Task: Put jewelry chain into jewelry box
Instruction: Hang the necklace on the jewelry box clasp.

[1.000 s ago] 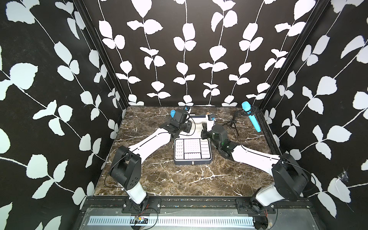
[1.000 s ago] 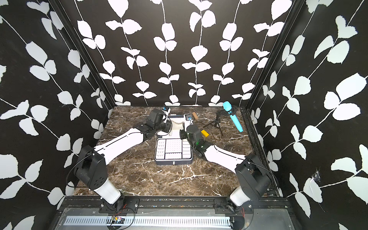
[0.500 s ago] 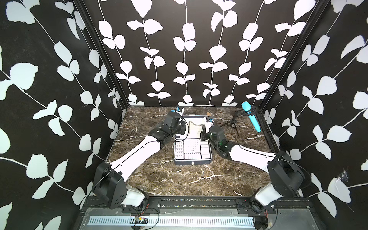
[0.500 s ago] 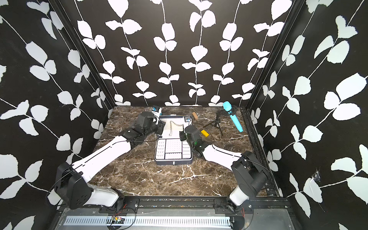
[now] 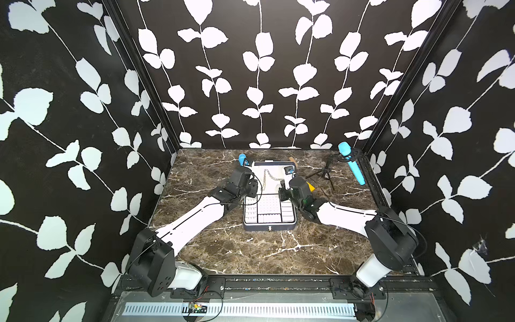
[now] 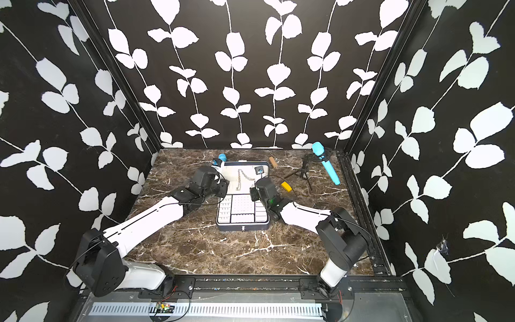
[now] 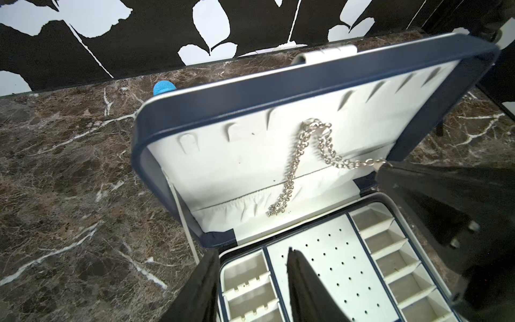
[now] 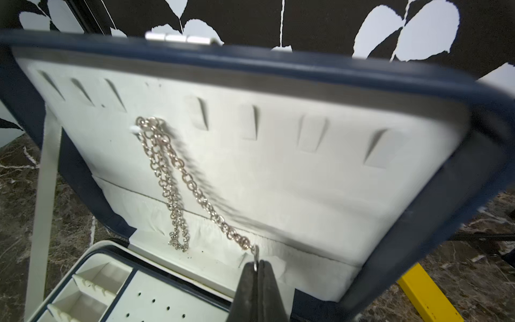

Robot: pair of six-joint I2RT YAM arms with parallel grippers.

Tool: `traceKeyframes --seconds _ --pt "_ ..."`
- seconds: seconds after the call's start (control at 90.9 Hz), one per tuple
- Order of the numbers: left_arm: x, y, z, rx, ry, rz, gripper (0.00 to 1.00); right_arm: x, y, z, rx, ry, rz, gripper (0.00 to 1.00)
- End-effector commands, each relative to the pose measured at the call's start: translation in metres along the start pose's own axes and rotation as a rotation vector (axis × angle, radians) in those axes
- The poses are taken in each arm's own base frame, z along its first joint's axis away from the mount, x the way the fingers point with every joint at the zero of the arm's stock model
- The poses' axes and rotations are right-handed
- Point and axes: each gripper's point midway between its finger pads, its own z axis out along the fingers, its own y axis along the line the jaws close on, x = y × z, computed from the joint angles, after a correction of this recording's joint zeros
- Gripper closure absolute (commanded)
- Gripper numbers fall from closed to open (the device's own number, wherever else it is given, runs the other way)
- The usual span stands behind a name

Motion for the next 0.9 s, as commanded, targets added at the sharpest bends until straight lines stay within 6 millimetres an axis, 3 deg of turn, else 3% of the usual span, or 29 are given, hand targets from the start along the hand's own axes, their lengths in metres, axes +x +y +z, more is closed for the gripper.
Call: traceKeyframes --seconds 0.0,0.891 --pt "-0.006 0.003 -0.010 0.003 -0.047 -0.028 0.57 -0.001 0.001 0.004 -0.010 -0.019 0.028 1.00" --pt "0.011 0.004 -0.009 0.011 -0.022 -0.040 0.58 0.026 0.008 0.025 -0.039 0.017 0.061 1.00"
